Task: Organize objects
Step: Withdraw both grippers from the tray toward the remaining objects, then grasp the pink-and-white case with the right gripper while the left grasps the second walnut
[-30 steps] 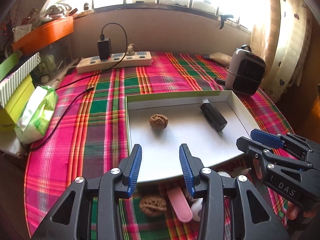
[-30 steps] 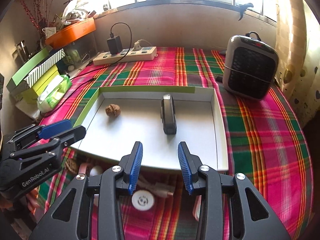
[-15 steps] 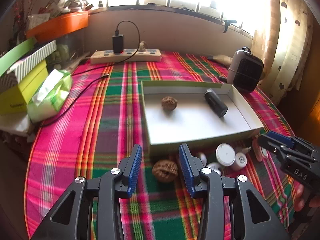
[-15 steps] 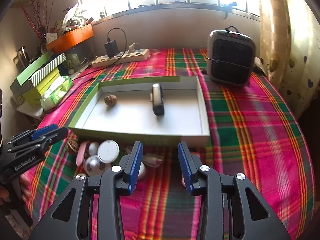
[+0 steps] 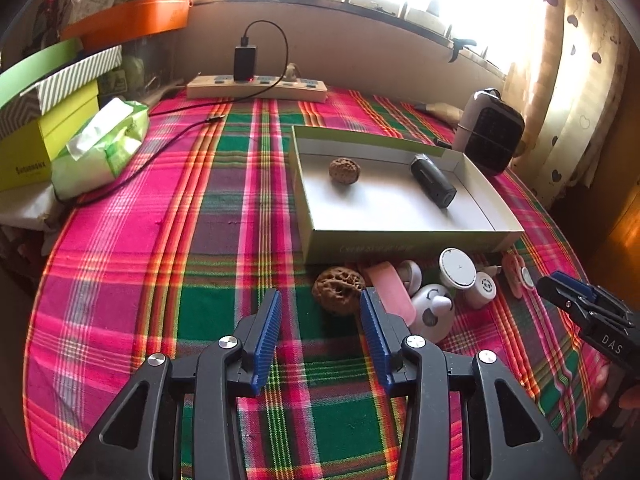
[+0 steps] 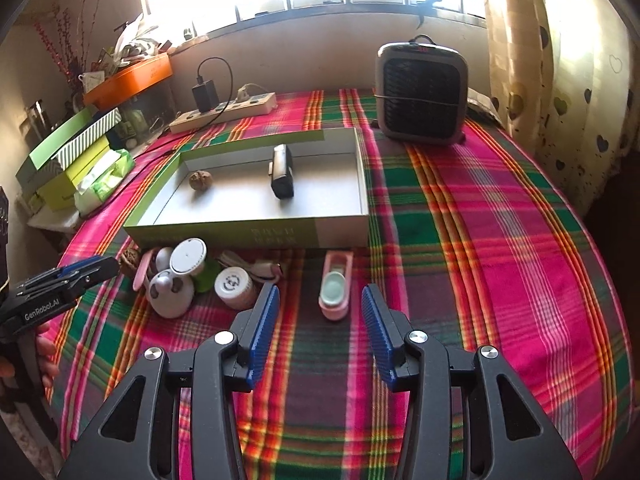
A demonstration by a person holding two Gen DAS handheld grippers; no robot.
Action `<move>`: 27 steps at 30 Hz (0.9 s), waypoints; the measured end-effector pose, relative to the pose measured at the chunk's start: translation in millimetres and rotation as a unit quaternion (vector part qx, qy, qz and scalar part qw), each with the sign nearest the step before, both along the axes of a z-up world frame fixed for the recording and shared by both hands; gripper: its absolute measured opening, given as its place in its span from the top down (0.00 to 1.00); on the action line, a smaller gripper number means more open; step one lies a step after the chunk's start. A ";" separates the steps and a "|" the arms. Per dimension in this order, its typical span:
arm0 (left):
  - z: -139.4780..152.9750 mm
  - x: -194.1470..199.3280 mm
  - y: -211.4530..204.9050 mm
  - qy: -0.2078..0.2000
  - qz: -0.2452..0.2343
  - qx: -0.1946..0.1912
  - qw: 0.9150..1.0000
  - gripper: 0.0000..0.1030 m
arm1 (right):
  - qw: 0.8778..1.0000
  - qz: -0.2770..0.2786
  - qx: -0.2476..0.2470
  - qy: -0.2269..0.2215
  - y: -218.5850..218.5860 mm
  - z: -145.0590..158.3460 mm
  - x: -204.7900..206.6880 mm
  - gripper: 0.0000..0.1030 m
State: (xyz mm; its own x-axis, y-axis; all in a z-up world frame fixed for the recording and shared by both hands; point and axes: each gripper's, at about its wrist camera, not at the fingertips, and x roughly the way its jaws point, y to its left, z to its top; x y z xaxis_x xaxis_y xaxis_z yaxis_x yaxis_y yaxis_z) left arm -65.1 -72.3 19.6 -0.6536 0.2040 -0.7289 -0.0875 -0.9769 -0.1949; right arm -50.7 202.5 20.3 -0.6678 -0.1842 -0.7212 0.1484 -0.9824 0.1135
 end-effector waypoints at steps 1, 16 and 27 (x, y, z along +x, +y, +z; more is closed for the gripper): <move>-1.2 -0.2 -1.0 -0.002 0.003 0.002 1.000 0.62 | 1.000 -0.003 0.000 -0.003 1.3 -1.5 -0.5 0.56; -12.8 -8.6 2.9 -0.018 -0.010 0.005 1.000 0.58 | 0.999 -0.014 0.020 -0.037 3.2 -22.3 -16.6 0.56; -15.0 -22.3 9.2 -0.024 -0.010 -0.010 1.000 0.56 | 0.998 -0.012 0.044 -0.043 -1.4 -26.2 -28.8 0.56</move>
State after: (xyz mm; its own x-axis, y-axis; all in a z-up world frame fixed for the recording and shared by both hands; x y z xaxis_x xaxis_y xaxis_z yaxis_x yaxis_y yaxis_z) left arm -87.4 -63.2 4.6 -0.6134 0.2013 -0.7637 -0.0976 -0.9789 -0.1797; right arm -79.5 201.1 -5.9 -0.6060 -0.1028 -0.7888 0.1178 -0.9923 0.0388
